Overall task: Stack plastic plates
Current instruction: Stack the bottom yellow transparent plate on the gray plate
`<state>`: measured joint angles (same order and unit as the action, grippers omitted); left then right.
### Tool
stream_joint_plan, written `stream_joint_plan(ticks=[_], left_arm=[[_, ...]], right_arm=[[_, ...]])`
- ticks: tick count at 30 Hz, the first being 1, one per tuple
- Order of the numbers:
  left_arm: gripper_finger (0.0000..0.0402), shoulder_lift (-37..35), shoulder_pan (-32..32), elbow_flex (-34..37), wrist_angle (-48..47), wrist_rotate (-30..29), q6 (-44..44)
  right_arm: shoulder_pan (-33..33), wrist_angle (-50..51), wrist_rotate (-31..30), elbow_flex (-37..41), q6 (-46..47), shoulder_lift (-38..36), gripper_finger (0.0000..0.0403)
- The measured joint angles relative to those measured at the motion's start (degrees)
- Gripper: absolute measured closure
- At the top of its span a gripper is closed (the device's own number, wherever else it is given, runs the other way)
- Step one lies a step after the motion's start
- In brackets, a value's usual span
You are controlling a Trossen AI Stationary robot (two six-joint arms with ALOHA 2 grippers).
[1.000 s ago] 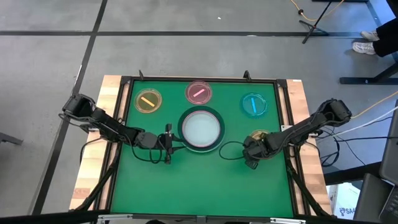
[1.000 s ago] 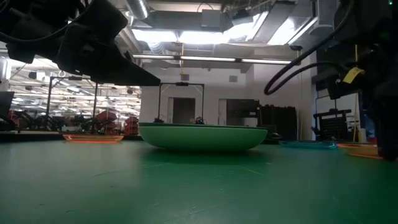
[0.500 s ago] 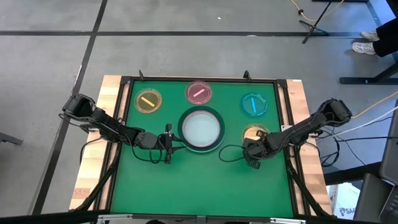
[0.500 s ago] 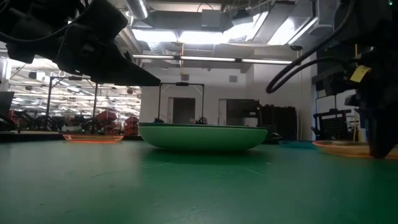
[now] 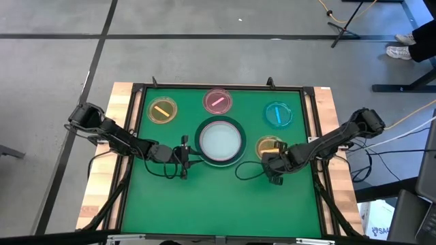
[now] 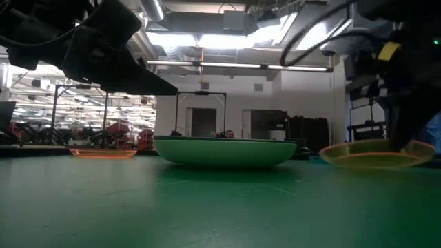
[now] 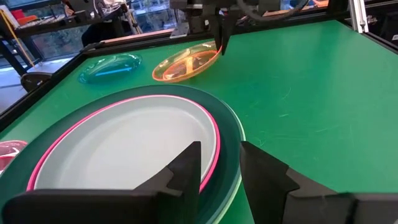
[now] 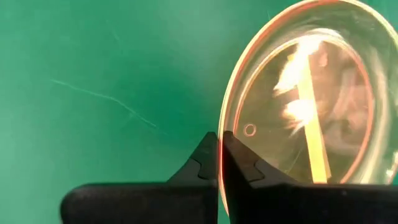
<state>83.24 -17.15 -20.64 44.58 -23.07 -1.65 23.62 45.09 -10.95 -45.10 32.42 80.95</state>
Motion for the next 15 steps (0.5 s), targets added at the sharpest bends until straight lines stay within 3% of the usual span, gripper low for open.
stream_joint_plan(ticks=[15], left_arm=[[0.0298, 0.00, 0.00, 0.00, 0.00, 0.00, 0.00]], right_arm=[[0.04, 0.08, 4.18, -7.76, -5.93, -0.02, 0.0403]])
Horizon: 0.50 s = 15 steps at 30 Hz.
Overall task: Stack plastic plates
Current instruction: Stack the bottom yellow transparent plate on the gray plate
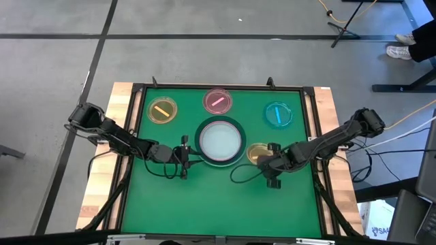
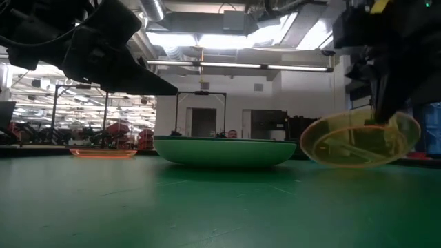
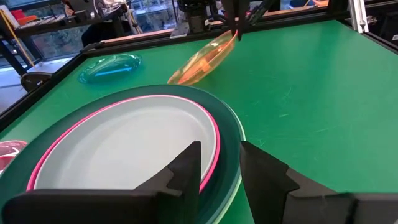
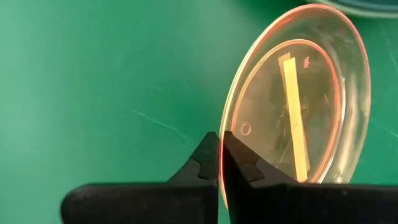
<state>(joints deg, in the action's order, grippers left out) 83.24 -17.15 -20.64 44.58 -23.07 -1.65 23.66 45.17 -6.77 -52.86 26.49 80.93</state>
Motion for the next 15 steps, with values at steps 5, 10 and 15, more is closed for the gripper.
stream_joint_plan(ticks=[5, 10, 15], left_arm=[[0.0298, 0.00, -0.01, 0.00, 0.00, 0.00, 0.03], [0.0298, -0.02, 0.00, 0.00, 0.00, 0.00, 0.02], [0.0298, 0.00, 0.00, 0.00, 0.00, 0.00, 0.04]], right_arm=[[0.00, 1.41, 2.18, -3.04, -0.20, 0.00, 0.0403], [-0.02, 4.21, 7.11, -7.19, 0.05, -0.02, 0.0403], [-0.01, 4.48, 9.41, -11.96, -1.28, -0.04, 0.0403]])
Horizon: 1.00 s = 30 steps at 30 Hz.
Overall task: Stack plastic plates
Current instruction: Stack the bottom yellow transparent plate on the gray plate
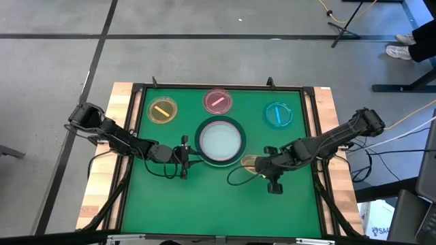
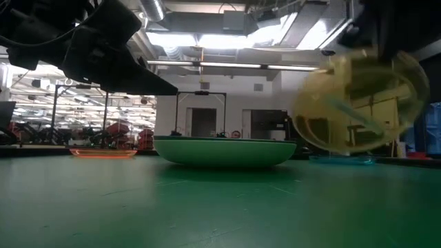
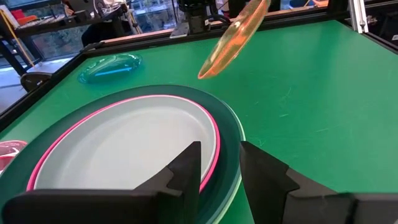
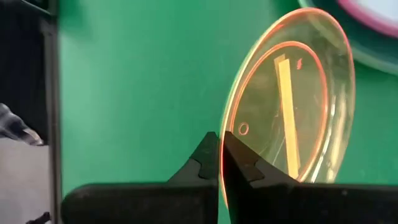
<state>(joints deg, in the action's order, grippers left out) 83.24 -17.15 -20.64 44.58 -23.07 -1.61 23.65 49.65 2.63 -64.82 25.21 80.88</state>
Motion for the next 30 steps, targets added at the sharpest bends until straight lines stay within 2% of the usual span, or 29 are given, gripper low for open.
stream_joint_plan(ticks=[8, 14, 30], left_arm=[[0.0298, -0.01, 0.00, 0.00, 0.01, 0.09, 0.02], [0.0298, 0.00, 0.00, 0.00, 0.02, 0.13, 0.02], [0.0298, 0.00, -0.04, -0.07, -0.05, 0.24, 0.15]], right_arm=[[-0.06, -3.23, -1.13, -4.00, -8.12, 0.00, 0.0403], [-0.56, -9.26, -10.21, -4.08, -16.75, 0.94, 0.0403], [-12.37, -22.61, -11.06, -4.04, -28.54, 14.70, 0.0403]])
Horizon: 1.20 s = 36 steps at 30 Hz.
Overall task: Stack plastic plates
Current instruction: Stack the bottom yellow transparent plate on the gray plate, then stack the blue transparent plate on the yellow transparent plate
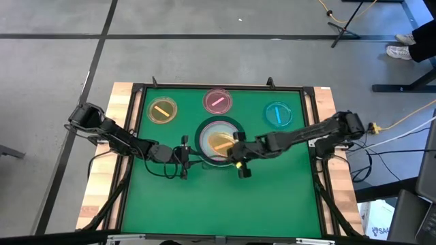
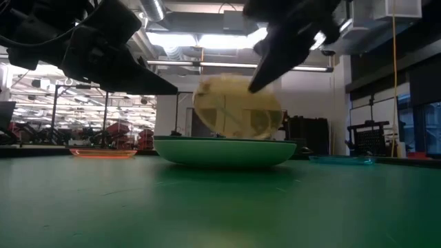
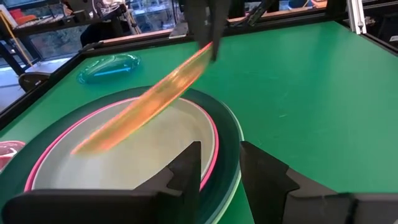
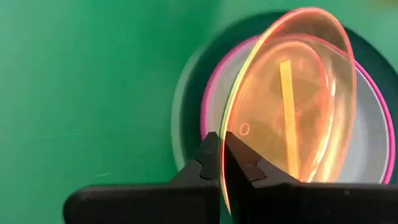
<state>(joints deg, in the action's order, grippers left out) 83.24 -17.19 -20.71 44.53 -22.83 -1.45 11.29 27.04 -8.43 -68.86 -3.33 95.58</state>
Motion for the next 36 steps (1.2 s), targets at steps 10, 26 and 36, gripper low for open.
stream_joint_plan(ticks=[10, 26, 36], left_arm=[[0.0298, 0.00, 0.00, 0.00, -0.06, 0.00, 0.02], [0.0298, 0.00, -0.09, 0.02, -0.06, -0.02, 1.32], [0.0298, 0.00, -0.37, 0.09, -0.13, 0.18, 2.34]], right_arm=[[-5.70, -3.60, 0.50, 0.04, -0.55, 5.49, 0.0402], [-6.07, -2.67, 1.74, 0.07, 1.40, 5.22, 0.0277], [-6.01, 4.22, 8.06, 0.04, 1.02, -2.43, 0.0240]])
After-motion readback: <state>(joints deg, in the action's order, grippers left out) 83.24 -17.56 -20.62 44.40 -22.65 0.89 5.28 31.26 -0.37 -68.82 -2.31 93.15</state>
